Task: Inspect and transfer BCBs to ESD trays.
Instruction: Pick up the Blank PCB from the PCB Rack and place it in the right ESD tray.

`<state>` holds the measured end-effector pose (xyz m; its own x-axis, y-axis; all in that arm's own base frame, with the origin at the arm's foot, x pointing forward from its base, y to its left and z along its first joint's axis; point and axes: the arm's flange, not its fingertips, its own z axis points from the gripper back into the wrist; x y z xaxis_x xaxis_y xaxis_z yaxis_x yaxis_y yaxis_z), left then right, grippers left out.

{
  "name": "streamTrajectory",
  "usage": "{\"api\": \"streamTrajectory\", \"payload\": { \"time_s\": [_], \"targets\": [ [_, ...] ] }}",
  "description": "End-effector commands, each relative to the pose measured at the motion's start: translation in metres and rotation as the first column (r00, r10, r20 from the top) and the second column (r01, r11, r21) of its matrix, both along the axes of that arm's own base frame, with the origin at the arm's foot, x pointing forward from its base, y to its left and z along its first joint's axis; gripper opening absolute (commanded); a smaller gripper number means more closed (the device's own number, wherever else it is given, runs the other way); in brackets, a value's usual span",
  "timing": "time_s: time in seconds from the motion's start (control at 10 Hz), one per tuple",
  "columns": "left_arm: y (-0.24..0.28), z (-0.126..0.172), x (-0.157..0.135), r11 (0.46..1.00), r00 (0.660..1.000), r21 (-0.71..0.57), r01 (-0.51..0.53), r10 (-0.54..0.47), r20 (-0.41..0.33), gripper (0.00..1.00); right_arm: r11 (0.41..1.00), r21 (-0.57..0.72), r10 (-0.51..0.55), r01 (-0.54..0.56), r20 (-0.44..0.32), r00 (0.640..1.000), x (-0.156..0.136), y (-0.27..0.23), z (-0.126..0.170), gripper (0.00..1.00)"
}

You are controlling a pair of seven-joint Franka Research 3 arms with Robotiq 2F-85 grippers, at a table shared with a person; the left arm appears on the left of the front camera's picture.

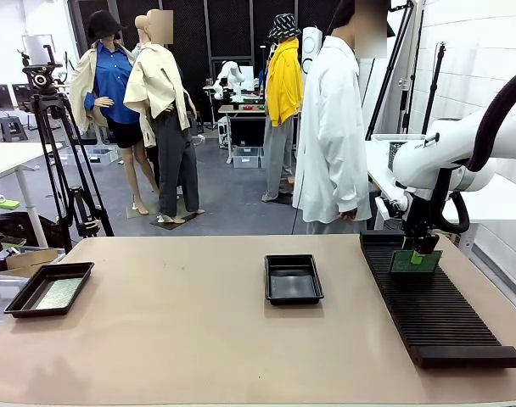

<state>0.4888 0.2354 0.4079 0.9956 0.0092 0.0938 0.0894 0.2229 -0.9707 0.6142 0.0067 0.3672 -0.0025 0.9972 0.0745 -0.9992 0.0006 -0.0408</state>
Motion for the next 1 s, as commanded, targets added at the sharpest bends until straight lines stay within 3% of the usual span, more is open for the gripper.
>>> {"api": "streamTrajectory", "payload": {
  "time_s": [0.0,0.1,0.2,0.4,0.5,0.9],
  "targets": [
    [0.0007,0.0012,-0.0005,1.0,1.0,-0.002,0.0,0.0,0.002,1.0,0.999,-0.038,0.0,0.0,-0.009,1.0,-0.0018,0.0018,-0.0004,0.57],
    [0.0007,0.0012,-0.0005,1.0,1.0,-0.002,0.0,0.0,0.002,1.0,0.999,-0.039,0.005,-0.006,-0.013,1.0,-0.0014,0.0017,-0.0007,0.54],
    [0.0007,0.0012,-0.0005,1.0,1.0,-0.002,0.0,0.0,0.002,1.0,0.999,-0.039,0.009,-0.01,-0.011,1.0,-0.0012,0.0018,-0.0004,0.44],
    [0.0007,0.0012,-0.0005,1.0,1.0,-0.002,0.0,0.0,0.002,1.0,0.999,-0.042,0.014,-0.014,-0.011,1.0,-0.0012,0.0016,-0.0005,0.05],
    [0.0007,0.0012,-0.0005,1.0,1.0,-0.002,0.0,0.0,0.002,1.0,0.999,-0.044,0.016,-0.017,-0.011,1.0,-0.001,0.0017,-0.0006,0.0],
    [0.0007,0.0012,-0.0005,1.0,1.0,-0.002,0.0,0.0,0.002,1.0,0.998,-0.056,0.024,-0.025,-0.023,0.999,-0.0001,0.0031,-0.0006,0.0]
  ]
}}
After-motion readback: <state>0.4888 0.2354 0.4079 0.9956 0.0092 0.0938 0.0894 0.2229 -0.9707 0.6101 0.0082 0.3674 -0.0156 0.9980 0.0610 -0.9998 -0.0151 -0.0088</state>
